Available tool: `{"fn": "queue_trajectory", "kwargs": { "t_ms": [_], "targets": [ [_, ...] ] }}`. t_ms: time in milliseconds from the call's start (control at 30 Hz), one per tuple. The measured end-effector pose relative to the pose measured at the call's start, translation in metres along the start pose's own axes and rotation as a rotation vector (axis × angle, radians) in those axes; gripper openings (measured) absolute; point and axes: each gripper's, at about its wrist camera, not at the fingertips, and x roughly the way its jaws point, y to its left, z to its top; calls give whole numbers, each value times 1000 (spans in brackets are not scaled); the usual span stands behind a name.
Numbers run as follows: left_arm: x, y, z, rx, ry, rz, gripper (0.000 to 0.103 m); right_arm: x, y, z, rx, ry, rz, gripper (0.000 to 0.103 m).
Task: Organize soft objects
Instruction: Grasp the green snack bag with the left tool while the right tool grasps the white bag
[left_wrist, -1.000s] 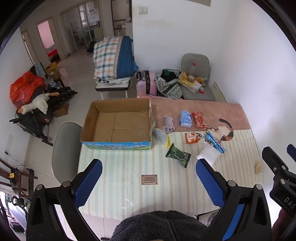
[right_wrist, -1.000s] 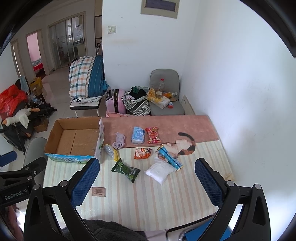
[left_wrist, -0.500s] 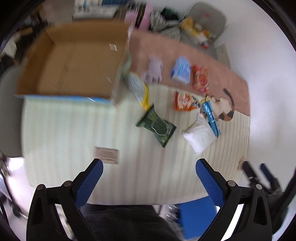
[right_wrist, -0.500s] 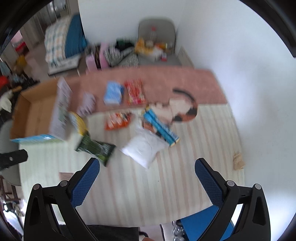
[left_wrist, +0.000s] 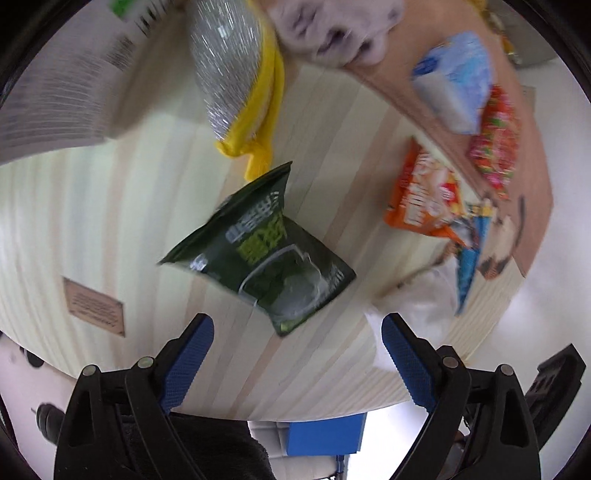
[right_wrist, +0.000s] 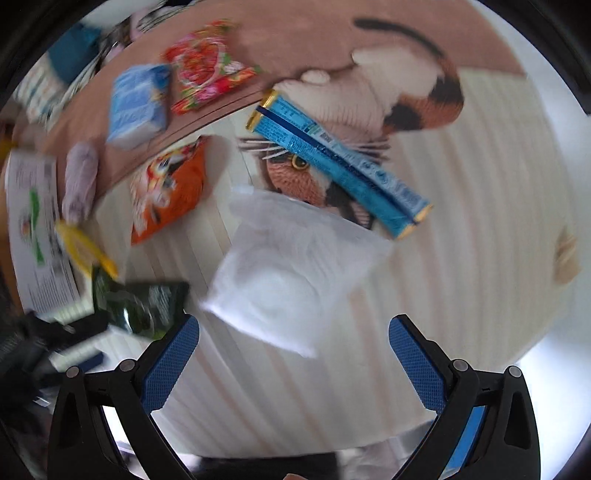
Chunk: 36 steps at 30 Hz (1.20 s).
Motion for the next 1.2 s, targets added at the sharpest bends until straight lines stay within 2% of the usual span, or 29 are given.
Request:
{"fn": "queue_trajectory", "kwargs": {
  "t_ms": [100, 167, 200, 233, 300, 400, 500, 567, 667, 767, 833, 867, 933, 1133, 1200],
  "targets": [
    [16, 2, 9, -44, 9, 25, 93, 15, 3, 6, 22, 2, -21, 103],
    [21, 3, 12, -56, 5, 47, 80, 24, 6, 7, 18, 28, -49, 103],
    [24, 2, 12, -40, 0, 77, 66, 27, 7, 9, 23, 32, -63, 103],
    [27, 0, 12, -19, 2, 104, 62, 30, 6, 10, 31, 31, -64, 103],
    [30, -2, 7, 55, -7, 145, 58, 37, 8, 11, 39, 47, -72, 103],
    [25, -7, -4, 186, -47, 253, 50, 48, 7, 10, 35, 70, -68, 103],
    [24, -17, -15, 346, -84, 388, 50, 59, 4, 5, 37, 88, -46, 103],
    [27, -20, -18, 402, -83, 429, 52, 66, 1, 1, 44, 100, -28, 103],
    [29, -16, -15, 362, -59, 383, 59, 78, 0, -5, 50, 132, -1, 103],
    [32, -3, -12, 280, -70, 321, 59, 100, 6, -4, 32, 160, 28, 102],
    [32, 6, -11, 245, -90, 300, 58, 114, 13, -7, 35, 173, 49, 94],
    [30, 11, -14, 227, -114, 287, 54, 121, 13, -11, 44, 179, 67, 90],
    [27, 18, -24, 230, -159, 294, 40, 127, 14, -19, 49, 158, 66, 87],
    [19, 31, -55, 303, -226, 357, 34, 129, 14, -43, -3, 101, 57, 75],
    [15, 34, -77, 342, -250, 379, 34, 128, 13, -51, -17, 89, 55, 73]
  ]
}}
